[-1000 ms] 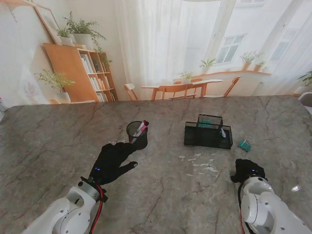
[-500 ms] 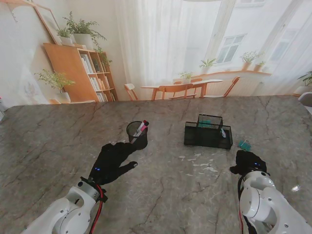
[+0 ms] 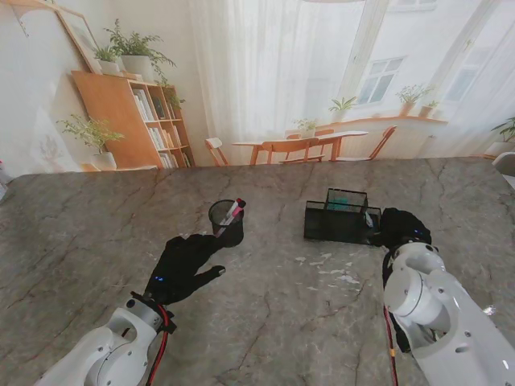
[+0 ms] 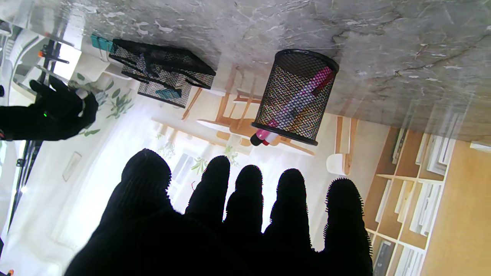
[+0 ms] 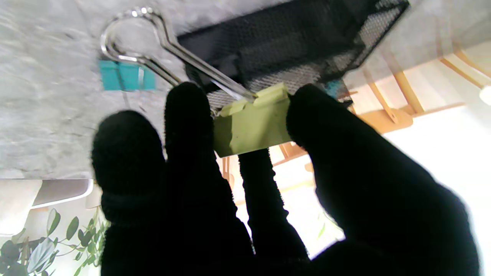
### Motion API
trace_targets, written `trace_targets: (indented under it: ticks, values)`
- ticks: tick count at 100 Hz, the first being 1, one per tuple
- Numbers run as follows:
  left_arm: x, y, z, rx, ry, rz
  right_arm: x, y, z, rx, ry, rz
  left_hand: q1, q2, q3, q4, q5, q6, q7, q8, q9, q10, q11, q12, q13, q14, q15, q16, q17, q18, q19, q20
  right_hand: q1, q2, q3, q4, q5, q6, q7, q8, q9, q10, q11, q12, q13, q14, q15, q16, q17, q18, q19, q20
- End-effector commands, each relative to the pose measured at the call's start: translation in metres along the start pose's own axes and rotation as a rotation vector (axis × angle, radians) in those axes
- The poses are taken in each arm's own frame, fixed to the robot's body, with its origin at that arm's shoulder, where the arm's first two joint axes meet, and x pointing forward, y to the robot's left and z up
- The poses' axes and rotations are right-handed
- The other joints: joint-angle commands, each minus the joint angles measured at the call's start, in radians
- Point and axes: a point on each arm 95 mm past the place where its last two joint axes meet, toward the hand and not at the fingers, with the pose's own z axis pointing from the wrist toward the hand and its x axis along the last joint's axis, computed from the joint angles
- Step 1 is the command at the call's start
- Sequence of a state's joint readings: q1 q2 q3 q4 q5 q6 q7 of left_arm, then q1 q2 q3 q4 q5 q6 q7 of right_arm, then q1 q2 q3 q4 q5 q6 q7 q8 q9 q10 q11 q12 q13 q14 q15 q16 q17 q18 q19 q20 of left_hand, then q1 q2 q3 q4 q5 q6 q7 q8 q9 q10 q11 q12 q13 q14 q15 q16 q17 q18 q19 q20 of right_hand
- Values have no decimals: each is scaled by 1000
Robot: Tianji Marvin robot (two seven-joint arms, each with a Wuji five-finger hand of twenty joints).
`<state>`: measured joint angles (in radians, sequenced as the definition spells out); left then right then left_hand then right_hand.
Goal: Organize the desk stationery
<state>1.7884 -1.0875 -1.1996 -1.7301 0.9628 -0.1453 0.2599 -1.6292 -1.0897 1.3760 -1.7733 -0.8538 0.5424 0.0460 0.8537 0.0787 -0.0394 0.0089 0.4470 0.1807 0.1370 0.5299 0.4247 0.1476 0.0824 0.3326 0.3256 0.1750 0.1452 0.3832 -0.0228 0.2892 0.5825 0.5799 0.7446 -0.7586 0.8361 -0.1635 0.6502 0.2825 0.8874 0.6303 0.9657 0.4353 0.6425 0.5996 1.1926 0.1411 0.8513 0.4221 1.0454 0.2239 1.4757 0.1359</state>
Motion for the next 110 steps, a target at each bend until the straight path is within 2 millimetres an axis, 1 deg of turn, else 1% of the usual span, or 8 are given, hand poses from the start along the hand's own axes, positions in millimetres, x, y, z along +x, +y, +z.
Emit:
trace_targets:
  ticks: [1,15,30,41,55,80,100,110]
  values:
    - [2,1,-1,3,-3,-5,14,16,8,-22,21,22,23,59,-12,-71,10,8,9,11,7,5,2,26,9,-9,8,7,-9,-22,-1,0,182,27,116,28,17,-1,40,-13,92,-197,103,52,16,-3,17,14,30,-69,42,-4]
    - [0,0,-2,6,-11,-1,34,25,24,-26,25,59,23,60,-11,-70,9,8,9,10,7,5,2,26,9,-9,8,7,-9,-22,-1,0,181,35,111,28,13,-8,42,-10,88,-201,103,53,13,-9,16,14,29,-78,37,-6]
    - [-2,0,-3,7,-17,1,54,28,44,-20,26,81,23,59,-12,-70,10,7,9,11,6,5,2,26,10,-10,8,7,-9,-23,-2,0,179,47,103,29,5,-14,41,-7,81,-209,104,55,8,-19,13,14,28,-90,30,-9]
    - [-4,0,-3,2,-20,1,66,27,57,-6,21,92,24,60,-11,-70,9,8,9,10,6,4,2,26,9,-10,8,7,-10,-23,-2,0,179,52,96,32,1,-18,43,-5,78,-213,105,55,7,-25,12,14,29,-98,26,-10]
    - [-5,0,-2,-5,-22,1,76,20,68,23,27,98,24,59,-11,-70,10,6,9,11,7,4,2,26,9,-11,8,7,-9,-23,-2,0,179,56,91,34,-2,-22,43,-3,77,-217,107,54,6,-26,11,15,29,-103,24,-10]
    - [-5,1,0,-19,-20,-7,81,-4,77,50,32,109,22,59,-12,-71,9,8,8,10,7,4,2,26,10,-9,9,7,-8,-24,-2,0,175,79,77,36,-20,-36,46,0,60,-232,109,56,-8,-41,5,15,23,-120,5,-14]
    - [-4,1,2,-26,-15,-10,78,-19,77,6,39,125,22,60,-12,-71,10,6,9,11,7,5,2,26,11,-10,9,7,-9,-26,-3,0,173,127,30,50,-68,-60,63,12,20,-260,130,53,-34,-73,-2,17,18,-167,-37,-21]
    - [-4,2,3,-29,-12,-12,76,-26,76,-4,38,127,21,60,-12,-71,9,7,8,11,7,4,2,26,12,-9,9,7,-9,-25,-3,0,171,141,18,54,-85,-73,74,12,6,-271,139,48,-43,-86,-4,17,14,-179,-51,-21]
